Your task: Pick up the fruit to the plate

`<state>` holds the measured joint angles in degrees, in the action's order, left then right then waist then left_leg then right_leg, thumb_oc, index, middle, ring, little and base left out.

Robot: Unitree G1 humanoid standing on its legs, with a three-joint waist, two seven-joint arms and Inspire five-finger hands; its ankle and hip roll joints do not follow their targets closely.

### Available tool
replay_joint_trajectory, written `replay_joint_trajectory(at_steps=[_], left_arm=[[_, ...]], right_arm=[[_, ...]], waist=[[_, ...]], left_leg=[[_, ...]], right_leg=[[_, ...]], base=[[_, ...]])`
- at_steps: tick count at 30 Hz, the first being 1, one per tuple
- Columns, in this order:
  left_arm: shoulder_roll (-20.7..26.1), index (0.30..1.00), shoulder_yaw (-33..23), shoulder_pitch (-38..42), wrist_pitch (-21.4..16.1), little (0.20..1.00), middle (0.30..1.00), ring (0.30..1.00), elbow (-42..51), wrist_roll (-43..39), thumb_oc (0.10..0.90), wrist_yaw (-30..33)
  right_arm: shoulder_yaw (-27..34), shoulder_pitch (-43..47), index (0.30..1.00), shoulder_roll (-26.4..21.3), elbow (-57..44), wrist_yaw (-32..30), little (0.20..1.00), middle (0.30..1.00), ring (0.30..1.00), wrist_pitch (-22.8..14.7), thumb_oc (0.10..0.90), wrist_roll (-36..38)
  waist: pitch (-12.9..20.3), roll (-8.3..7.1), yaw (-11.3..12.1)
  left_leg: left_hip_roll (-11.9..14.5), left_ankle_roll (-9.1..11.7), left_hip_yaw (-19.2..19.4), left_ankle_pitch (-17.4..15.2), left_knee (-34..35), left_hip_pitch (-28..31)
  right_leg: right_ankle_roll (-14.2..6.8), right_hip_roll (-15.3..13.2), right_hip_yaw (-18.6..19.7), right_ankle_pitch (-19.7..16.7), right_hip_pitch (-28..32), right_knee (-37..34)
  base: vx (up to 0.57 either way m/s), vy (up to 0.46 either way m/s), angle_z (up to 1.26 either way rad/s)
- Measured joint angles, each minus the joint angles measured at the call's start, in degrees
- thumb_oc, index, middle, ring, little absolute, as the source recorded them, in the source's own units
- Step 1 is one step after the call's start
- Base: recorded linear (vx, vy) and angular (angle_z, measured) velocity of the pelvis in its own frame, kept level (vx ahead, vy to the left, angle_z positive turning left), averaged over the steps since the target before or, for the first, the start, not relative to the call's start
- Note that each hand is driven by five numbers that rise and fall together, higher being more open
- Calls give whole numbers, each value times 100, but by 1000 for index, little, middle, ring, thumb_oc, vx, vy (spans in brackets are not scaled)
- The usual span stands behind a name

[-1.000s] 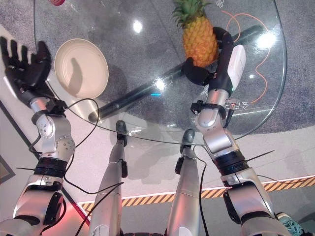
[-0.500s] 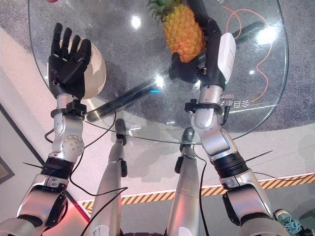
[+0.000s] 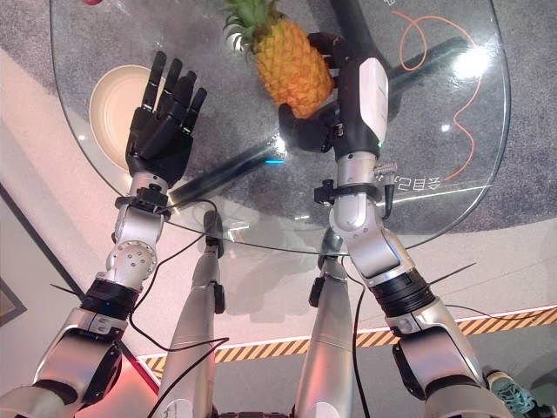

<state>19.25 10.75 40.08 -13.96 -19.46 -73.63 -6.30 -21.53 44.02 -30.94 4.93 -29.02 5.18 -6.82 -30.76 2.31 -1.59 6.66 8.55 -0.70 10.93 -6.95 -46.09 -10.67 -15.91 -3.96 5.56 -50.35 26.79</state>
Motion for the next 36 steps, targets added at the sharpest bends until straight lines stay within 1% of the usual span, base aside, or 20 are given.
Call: replay_joint_trajectory(at_steps=[6,9,16,25,29,36], left_arm=[[-70,900,7,35,53,900,900,900,53,-213,800,-87],[-73,900,16,69,143,900,900,900,57,-226,800,-87],[-89,900,35,65,124,900,900,900,120,-234,800,-82],[-90,900,35,58,102,900,900,900,216,-235,800,-62],[-92,900,34,30,44,900,900,900,219,-234,800,-41],[-126,900,35,3,-164,900,900,900,289,-234,800,-32]], right_arm=[[-90,57,300,-14,-76,187,200,300,300,4,100,0],[-174,82,300,-13,-202,269,200,300,300,10,100,-1],[-380,227,300,-15,-371,419,200,300,300,59,100,-3],[-379,267,300,-17,-414,475,200,300,300,66,100,-43],[-381,277,300,-24,-429,551,200,300,300,123,100,-53],[-400,277,300,-23,-566,643,200,300,300,181,100,-55]], waist=[[0,0,-18],[0,0,-16],[0,0,2],[0,0,42],[0,0,45],[0,0,82]], left_leg=[[0,-1,7,-1,0,0],[0,-1,8,0,0,0],[0,-1,9,0,0,0],[0,-1,9,0,0,0],[0,-1,9,0,0,0],[0,-1,9,0,0,-1]], right_leg=[[0,0,7,0,-7,-1],[0,0,8,0,-8,-1],[0,-2,9,0,-10,1],[0,-1,9,0,-10,2],[0,-2,9,0,-11,2],[0,-1,10,0,-14,3]], base=[[0,0,0],[0,0,0],[0,0,0],[0,0,0],[0,0,0],[0,0,0]])
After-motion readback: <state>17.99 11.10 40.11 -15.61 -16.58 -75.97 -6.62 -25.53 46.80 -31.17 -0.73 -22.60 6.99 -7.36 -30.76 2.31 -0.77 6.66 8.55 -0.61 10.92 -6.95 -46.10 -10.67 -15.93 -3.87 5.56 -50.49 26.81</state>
